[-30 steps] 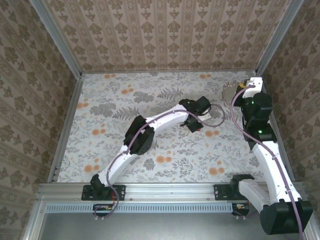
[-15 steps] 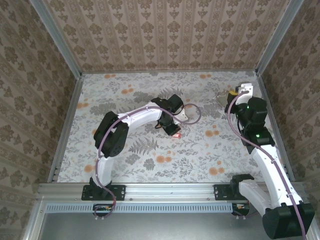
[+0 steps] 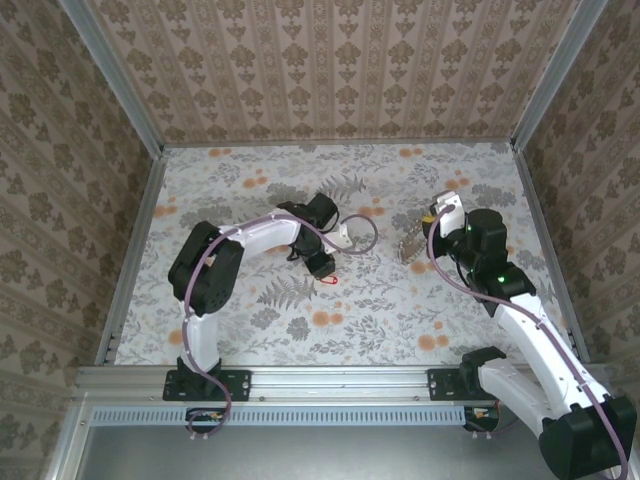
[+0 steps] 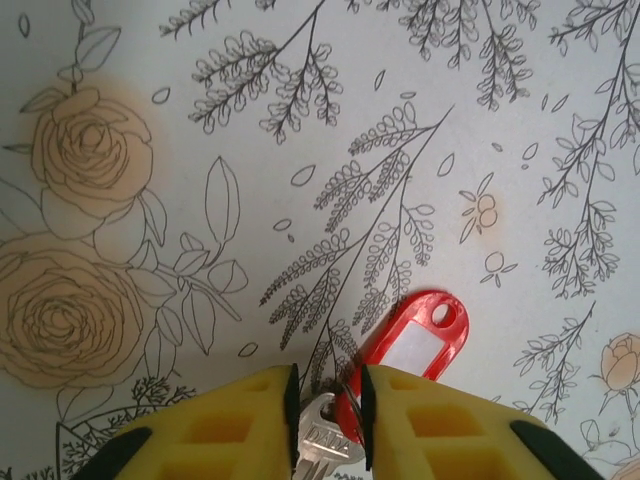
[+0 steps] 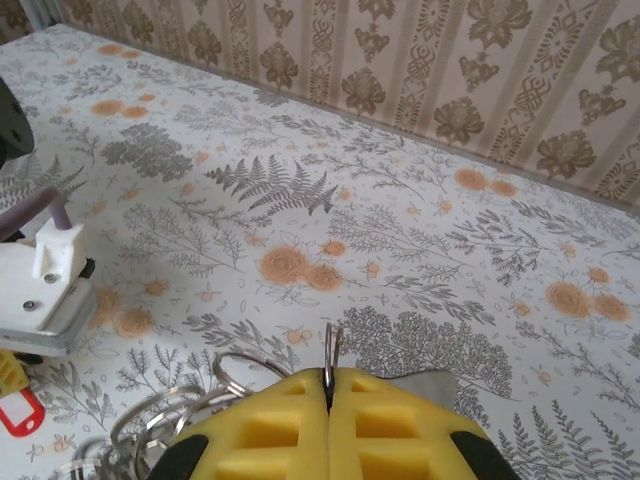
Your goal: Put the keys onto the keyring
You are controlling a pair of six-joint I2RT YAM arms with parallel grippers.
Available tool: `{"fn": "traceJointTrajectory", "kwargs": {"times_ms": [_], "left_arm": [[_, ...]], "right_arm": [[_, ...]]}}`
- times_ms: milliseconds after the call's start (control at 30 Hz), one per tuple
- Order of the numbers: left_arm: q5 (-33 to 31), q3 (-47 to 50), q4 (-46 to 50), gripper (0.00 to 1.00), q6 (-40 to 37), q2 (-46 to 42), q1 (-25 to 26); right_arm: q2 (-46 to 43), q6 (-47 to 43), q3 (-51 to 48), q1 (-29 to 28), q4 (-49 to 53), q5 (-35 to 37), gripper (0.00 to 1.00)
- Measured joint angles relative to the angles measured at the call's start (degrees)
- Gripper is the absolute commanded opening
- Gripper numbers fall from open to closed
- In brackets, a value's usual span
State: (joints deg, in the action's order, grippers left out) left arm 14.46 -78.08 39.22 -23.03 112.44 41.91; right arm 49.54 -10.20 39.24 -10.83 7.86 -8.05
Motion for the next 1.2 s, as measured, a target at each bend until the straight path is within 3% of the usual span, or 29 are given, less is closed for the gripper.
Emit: {"fn": "traceJointTrajectory", "kwargs": {"times_ms": [300, 667, 1067, 1200], "left_arm": [[0.0, 3.4, -1.5, 0.4, 6.7, -4.0, -1.2], [-0.9, 3.3, -1.2, 0.4, 14.2, -3.7, -0.3], [-3.2, 1.9, 0.6, 0.26, 15.8, -1.4, 0.2], [-3.2, 1.3, 1.8, 0.26, 15.8, -1.4, 0.8]], "right_arm": [[-1.1, -2.8, 0.0, 0.0, 3.1, -0.2, 0.0], [-1.9, -4.7, 0.0, 0.0, 4.4, -0.2, 0.0], [-2.8, -5.4, 0.1, 0.0, 4.9, -0.1, 0.0], [-2.8, -5.7, 0.2, 0.0, 4.9, -0.1, 0.0]]}}
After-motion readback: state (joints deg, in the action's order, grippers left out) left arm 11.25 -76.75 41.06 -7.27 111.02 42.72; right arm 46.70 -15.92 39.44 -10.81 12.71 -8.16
